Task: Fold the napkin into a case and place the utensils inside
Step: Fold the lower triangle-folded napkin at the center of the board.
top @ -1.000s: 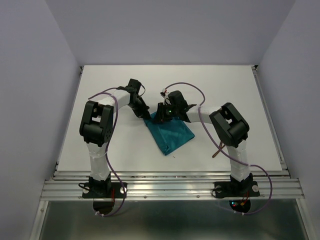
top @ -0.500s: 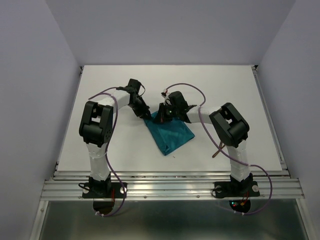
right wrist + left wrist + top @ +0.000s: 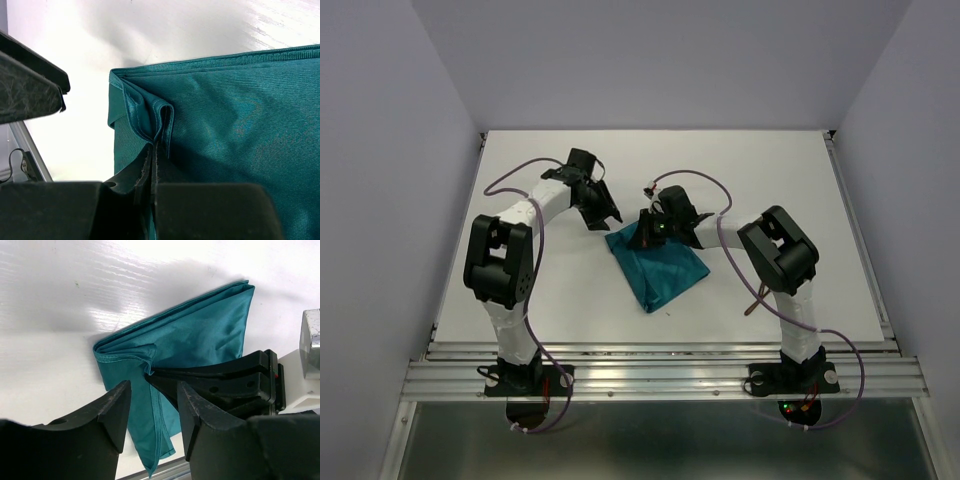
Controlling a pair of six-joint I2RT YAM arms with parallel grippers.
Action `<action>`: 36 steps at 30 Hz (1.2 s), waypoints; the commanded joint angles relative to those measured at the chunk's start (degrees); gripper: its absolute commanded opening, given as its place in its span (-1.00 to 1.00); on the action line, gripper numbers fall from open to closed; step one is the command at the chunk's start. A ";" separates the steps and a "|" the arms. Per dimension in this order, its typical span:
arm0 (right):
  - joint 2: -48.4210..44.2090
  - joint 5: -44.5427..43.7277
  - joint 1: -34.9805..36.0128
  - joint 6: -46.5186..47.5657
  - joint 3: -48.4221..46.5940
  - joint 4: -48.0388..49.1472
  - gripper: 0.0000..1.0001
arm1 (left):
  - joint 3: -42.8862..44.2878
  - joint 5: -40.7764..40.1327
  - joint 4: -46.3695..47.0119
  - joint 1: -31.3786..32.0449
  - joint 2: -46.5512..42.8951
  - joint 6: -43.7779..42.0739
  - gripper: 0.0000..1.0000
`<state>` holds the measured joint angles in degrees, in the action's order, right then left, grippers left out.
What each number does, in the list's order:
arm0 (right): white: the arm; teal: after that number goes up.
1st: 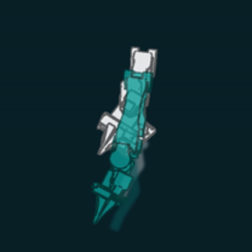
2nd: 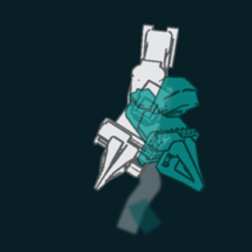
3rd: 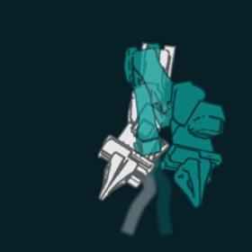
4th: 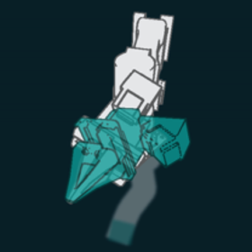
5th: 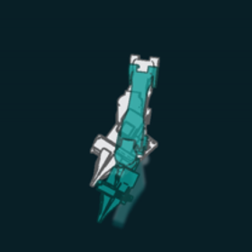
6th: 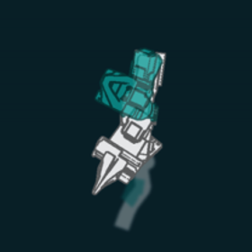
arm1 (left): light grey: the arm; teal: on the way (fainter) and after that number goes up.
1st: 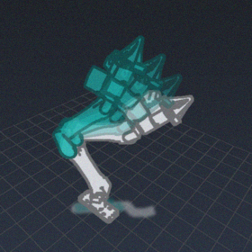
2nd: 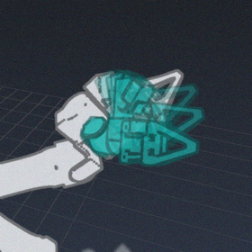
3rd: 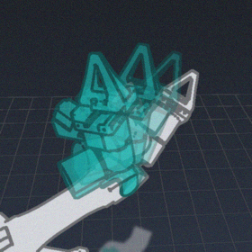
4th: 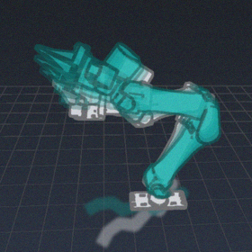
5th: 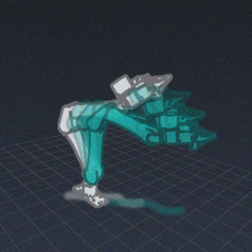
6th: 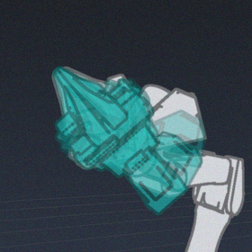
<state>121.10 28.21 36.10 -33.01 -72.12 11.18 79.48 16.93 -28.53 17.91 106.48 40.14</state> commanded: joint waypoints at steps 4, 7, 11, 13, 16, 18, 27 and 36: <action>-2.53 0.71 0.47 -0.65 1.72 4.03 -0.99 | 4.79 3.19 -0.38 -0.42 1.97 -5.15 -0.14; -2.45 0.80 0.47 -0.74 1.80 4.11 -0.99 | 9.72 7.58 -0.03 -0.42 5.75 -7.44 -0.34; -2.53 0.97 0.47 -1.09 2.33 4.55 -0.99 | 13.50 11.72 0.85 -0.33 10.05 -9.02 -0.53; -2.62 0.97 0.47 -1.35 2.33 4.55 -0.99 | 14.30 14.27 1.20 -0.33 11.47 -9.73 -0.69; -2.62 0.89 0.47 -1.35 2.24 4.55 -0.99 | 14.91 16.11 0.41 -0.25 14.19 -10.87 -0.98; -2.80 0.71 0.47 -1.26 2.33 4.55 -0.99 | 14.12 16.99 0.23 -0.24 15.07 -11.75 -1.00; -2.88 0.53 0.47 -1.26 2.07 4.55 -0.99 | 13.59 15.07 -0.29 -0.25 19.03 -12.72 -1.00; -5.17 -1.93 -0.06 -0.65 1.28 4.38 -0.99 | 11.49 12.87 -0.56 -0.42 20.26 -13.51 -1.00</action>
<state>120.25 27.81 36.07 -34.50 -70.39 13.93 92.60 32.01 -27.77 17.76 126.41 28.67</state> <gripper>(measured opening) 0.015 0.026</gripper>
